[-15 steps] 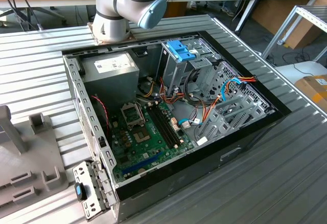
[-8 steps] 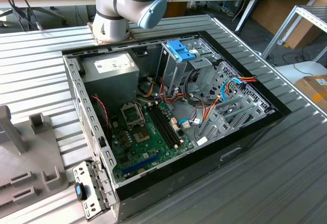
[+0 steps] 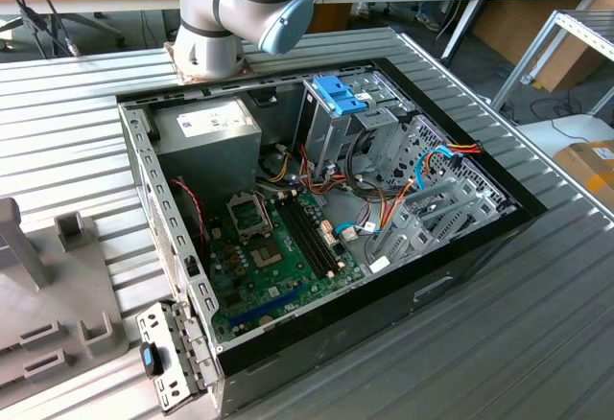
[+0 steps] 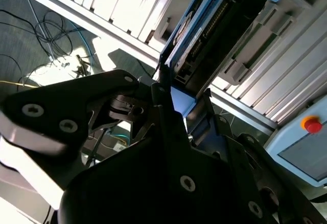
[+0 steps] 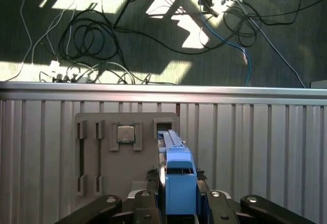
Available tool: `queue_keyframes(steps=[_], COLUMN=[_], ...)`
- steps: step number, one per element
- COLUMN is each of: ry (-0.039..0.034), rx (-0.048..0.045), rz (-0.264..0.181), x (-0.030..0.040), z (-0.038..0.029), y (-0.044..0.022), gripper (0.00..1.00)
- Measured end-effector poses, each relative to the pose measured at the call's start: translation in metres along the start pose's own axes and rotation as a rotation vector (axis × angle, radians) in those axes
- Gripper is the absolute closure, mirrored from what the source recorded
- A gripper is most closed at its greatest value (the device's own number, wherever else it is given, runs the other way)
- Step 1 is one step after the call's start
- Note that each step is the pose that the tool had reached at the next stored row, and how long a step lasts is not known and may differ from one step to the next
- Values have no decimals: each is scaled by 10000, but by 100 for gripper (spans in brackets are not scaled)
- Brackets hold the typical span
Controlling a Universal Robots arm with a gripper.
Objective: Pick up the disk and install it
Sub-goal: 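Pick up the disk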
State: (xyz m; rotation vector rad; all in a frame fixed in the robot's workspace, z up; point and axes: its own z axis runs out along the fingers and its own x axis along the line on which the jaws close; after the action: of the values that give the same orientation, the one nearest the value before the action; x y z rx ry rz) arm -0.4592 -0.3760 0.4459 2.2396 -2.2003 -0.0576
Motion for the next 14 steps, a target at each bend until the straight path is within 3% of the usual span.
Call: queue_keyframes(steps=[4, 11, 14], ry=[0, 1, 0], rx=[0, -2, 0], rz=[0, 0, 0], x=[-1, -2, -4], z=[-63, -85, -158], y=[2, 2, 4], gripper=[64, 64, 64])
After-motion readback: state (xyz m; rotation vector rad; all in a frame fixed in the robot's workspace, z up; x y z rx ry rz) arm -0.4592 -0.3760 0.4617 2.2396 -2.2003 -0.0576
